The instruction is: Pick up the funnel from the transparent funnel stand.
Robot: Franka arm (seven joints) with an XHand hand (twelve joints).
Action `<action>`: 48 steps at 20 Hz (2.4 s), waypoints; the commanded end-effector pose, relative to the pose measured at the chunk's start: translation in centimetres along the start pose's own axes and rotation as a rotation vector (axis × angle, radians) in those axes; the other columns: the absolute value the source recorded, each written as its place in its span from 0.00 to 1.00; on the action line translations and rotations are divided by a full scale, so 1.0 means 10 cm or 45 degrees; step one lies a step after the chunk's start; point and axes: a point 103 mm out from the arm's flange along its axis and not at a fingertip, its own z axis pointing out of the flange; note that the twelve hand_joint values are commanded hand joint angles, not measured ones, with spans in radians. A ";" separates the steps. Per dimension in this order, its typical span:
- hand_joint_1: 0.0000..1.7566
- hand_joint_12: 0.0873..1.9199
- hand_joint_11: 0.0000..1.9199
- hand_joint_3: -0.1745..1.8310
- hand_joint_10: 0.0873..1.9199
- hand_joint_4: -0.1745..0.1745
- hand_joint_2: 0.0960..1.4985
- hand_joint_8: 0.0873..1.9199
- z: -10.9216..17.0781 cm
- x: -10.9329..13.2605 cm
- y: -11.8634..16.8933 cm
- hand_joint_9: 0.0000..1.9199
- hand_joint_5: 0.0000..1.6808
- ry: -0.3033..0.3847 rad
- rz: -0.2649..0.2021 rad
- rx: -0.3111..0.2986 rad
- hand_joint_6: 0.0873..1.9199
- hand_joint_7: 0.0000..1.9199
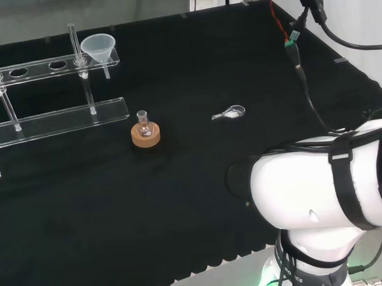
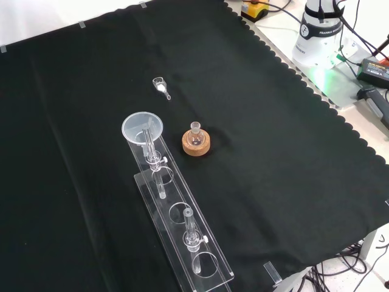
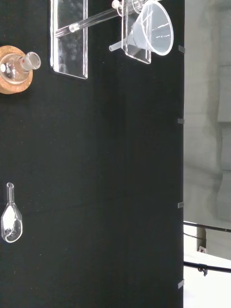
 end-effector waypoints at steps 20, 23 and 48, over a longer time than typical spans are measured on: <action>0.05 0.36 0.00 0.11 0.00 0.66 0.57 0.00 0.32 0.20 0.90 0.00 0.00 0.114 -0.112 -0.205 0.00 0.00; 0.06 0.36 0.00 0.11 0.00 0.66 0.57 0.00 0.36 0.47 1.22 0.00 0.00 0.123 -0.101 -0.208 0.00 0.00; 0.07 0.35 0.00 0.11 0.00 0.64 0.57 0.00 1.08 1.63 2.37 0.00 0.00 0.147 -0.151 -0.107 0.00 0.00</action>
